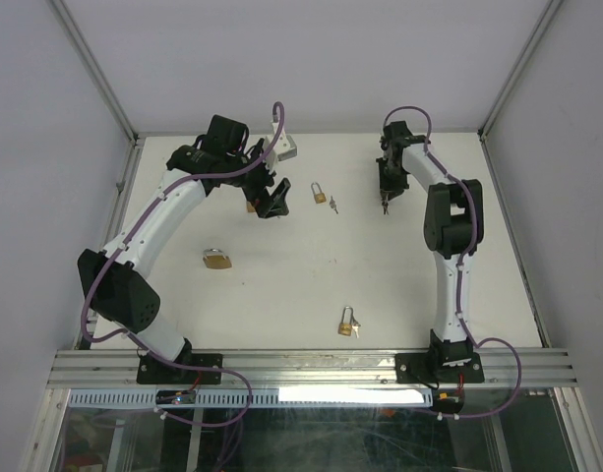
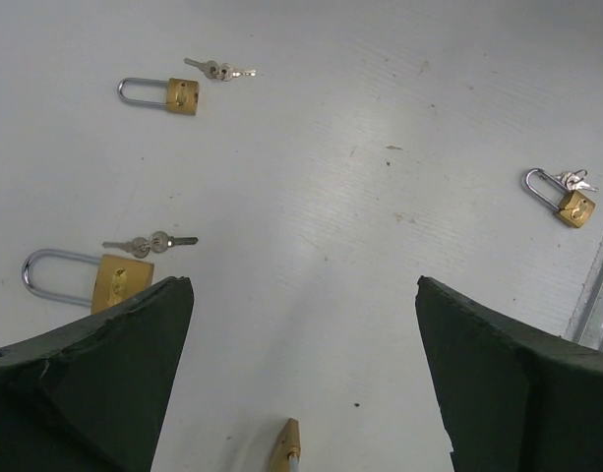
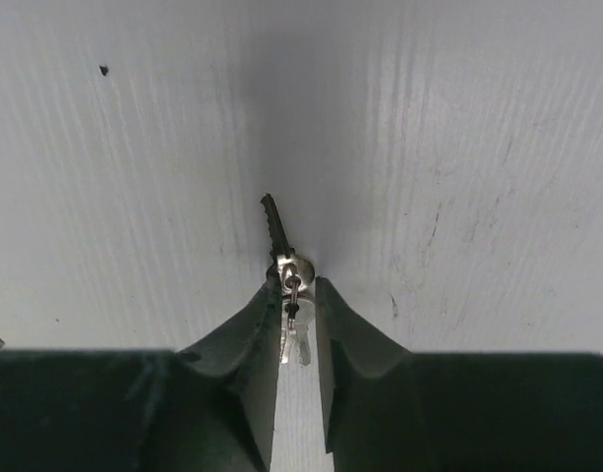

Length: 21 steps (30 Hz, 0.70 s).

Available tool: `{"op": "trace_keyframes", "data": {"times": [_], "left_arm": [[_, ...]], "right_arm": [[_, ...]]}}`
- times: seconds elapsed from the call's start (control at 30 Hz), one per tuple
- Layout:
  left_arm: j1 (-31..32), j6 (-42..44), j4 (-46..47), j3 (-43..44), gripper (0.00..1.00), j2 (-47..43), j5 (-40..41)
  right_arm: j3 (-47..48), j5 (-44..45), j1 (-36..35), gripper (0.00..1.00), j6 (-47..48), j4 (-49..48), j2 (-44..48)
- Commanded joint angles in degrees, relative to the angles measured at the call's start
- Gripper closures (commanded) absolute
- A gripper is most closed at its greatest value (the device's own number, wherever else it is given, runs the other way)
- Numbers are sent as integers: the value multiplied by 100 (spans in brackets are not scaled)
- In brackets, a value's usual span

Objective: Unlock with the key
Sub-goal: Pick up the key from the center of the board.

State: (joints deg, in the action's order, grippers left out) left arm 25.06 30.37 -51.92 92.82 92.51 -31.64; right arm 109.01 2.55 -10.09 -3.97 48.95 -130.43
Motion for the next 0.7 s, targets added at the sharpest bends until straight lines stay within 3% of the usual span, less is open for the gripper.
{"op": "trace_keyframes", "data": {"times": [0.0, 0.07, 0.3, 0.57, 0.67], "left_arm": [[-1, -40, 282, 20, 1, -287, -148], [0, -47, 301, 41, 1, -288, -141], [-40, -227, 1019, -432, 1, -630, -571], [-72, -724, 4219, -2545, 1, -1992, -1386], [-63, -727, 4723, -2838, 4, -2023, -1691]], "right_arm": [[340, -79, -57, 86, 110, 96, -110], [344, -40, -55, 100, 107, 142, -95], [428, -663, -229, 100, 816, 594, 754], [-157, -3508, -520, 100, 1449, 1102, 2712], [-212, -4511, -709, 100, 1411, 1108, 3277]]}}
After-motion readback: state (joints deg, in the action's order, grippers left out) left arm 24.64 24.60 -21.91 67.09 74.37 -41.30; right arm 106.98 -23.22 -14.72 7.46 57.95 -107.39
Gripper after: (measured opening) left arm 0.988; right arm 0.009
